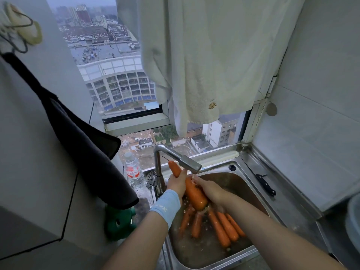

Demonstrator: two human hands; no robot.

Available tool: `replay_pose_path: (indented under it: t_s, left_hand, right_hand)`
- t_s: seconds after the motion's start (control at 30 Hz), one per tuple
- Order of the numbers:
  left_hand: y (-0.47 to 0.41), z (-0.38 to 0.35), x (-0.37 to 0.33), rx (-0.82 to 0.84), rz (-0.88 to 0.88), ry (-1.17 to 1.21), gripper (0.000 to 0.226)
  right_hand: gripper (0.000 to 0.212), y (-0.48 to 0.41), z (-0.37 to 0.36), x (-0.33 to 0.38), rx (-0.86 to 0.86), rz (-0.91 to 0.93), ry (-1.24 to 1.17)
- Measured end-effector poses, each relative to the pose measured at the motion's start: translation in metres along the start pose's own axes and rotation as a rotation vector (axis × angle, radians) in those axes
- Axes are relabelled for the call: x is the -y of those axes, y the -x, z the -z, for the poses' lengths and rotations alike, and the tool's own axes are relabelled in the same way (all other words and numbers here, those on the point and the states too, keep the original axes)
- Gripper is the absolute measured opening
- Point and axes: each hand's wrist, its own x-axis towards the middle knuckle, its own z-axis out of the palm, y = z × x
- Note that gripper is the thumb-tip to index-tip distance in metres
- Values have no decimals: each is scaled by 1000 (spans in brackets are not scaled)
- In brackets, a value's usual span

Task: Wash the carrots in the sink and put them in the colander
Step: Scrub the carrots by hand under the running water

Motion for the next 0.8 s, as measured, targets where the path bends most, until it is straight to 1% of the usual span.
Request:
replay_pose_path:
  t_s: [0.07, 0.13, 0.2, 0.3, 0.37, 0.4, 0.47, 0.53, 0.57, 0.67, 0.73, 0.8]
  left_hand:
    - [-1, -2, -4, -62, -31, -7, 41]
    - [-8, -1, -2, -49, -45, -21, 42]
    - [-7, -2, 2, 37, -20, 80, 36]
    - [3, -4, 10, 190, 47, 255, 29]
    - [8, -4, 16, 226, 75, 281, 30]
    - [10, -5, 17, 226, 73, 265, 31]
    - [11, -5, 14, 177, 62, 184, 31]
    - [9, -8, 9, 64, 58, 62, 35]
    - [7, -8, 7, 11, 65, 32, 40]
    - [-6, -2, 3, -59, 103, 45, 62]
    - [-10, 3, 2, -61, 147, 108, 63]
    - [-12, 10, 0, -42, 179, 128, 58]
  right_hand:
    - [43, 1, -1, -1, 48, 67, -4]
    - [41, 1, 0, -3, 58, 120, -13]
    - [48, 1, 1, -4, 31, 114, -70]
    - [62, -1, 2, -6, -18, 20, -183]
    - [68, -5, 5, -10, 0, -40, -259]
    - [68, -4, 6, -11, 40, -68, -284]
    - [66, -2, 6, -10, 99, -116, -287]
    - [62, -1, 1, -4, 63, -115, -246]
    - [58, -1, -2, -2, 42, -90, -225]
    - [38, 2, -4, 4, 71, 4, -233]
    - [38, 5, -2, 3, 84, 31, -169]
    - [37, 7, -5, 0, 32, 58, -58]
